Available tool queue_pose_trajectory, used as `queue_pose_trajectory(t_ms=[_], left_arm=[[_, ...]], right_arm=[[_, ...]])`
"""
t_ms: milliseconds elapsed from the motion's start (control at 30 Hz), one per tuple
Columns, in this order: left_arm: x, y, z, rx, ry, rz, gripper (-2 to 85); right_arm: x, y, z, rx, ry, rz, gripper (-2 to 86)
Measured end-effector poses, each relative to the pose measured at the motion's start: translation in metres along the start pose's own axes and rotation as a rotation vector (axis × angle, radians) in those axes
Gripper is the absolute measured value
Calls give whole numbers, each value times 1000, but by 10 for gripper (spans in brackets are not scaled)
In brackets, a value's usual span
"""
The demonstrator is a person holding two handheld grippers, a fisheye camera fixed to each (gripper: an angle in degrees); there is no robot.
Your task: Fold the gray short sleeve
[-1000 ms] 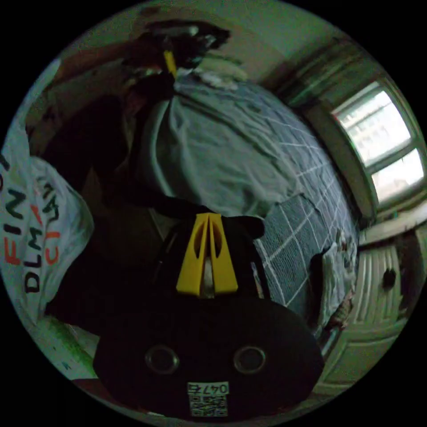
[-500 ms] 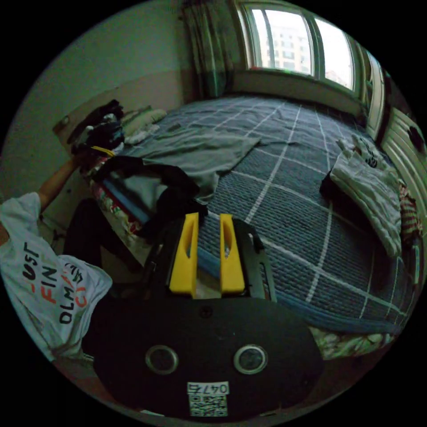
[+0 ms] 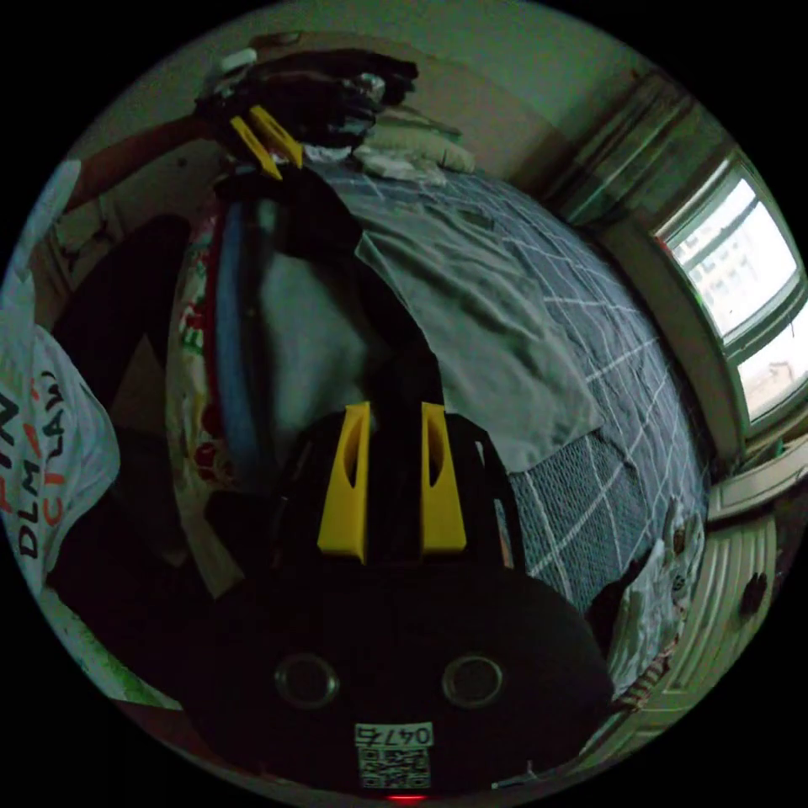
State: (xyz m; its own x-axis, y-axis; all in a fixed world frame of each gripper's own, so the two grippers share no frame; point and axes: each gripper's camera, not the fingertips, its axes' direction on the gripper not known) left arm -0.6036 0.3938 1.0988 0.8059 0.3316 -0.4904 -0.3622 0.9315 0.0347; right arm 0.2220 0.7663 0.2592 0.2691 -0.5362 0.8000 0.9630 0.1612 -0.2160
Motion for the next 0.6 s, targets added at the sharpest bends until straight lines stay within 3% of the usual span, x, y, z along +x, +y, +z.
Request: queue_pose_trajectory(t_ms=[100,333,600], left_arm=[[23,0,9,-6,-33,48,85],[61,-11,31,-63,39,136,119],[93,-11,53,-147,-12,148,8]], right_arm=[[4,2,11,-25,-18,4,12],[24,15,-29,171,1,189,-4],[43,31,-21,154,-75,287,8]])
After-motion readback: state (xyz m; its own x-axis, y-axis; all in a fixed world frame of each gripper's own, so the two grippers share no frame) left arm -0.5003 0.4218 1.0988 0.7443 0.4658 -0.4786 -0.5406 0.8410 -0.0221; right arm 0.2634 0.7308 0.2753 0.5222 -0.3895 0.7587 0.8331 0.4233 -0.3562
